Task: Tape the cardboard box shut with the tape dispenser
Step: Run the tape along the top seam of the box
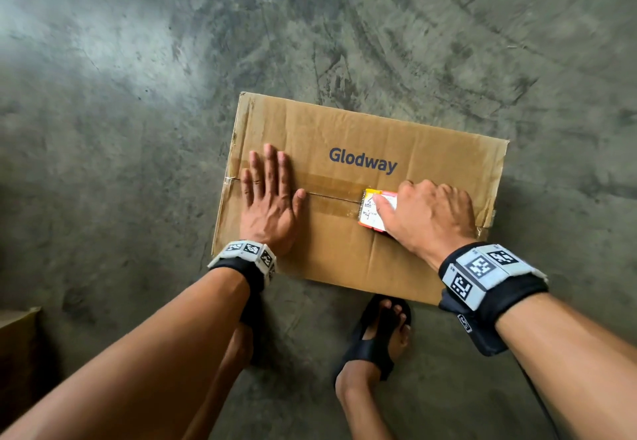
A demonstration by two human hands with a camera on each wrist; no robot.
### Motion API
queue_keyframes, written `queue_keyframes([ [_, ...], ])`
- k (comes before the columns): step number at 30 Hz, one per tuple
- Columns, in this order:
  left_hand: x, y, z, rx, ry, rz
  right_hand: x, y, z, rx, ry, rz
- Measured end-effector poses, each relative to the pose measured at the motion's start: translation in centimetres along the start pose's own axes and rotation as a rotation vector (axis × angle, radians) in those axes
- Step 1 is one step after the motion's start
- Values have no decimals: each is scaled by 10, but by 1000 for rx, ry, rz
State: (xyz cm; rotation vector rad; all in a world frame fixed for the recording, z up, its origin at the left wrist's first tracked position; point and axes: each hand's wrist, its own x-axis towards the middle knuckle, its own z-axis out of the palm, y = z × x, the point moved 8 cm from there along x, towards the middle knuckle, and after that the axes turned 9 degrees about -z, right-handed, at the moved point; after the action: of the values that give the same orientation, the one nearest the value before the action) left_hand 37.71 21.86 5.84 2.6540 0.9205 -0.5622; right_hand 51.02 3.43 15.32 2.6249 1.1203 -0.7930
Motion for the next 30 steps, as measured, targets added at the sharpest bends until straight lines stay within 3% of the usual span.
queue_keyframes([
  [3, -10, 51, 18, 63, -51, 247, 1, 1, -2, 12, 2, -12],
  [5, -15, 72, 28, 101, -39, 304, 2, 1, -1, 18, 2, -16],
  [17, -19, 81, 29, 24, -38, 121, 0, 2, -2, 49, 58, -31],
  [30, -19, 77, 29, -20, -6, 119, -1, 1, 0, 33, 86, -45],
])
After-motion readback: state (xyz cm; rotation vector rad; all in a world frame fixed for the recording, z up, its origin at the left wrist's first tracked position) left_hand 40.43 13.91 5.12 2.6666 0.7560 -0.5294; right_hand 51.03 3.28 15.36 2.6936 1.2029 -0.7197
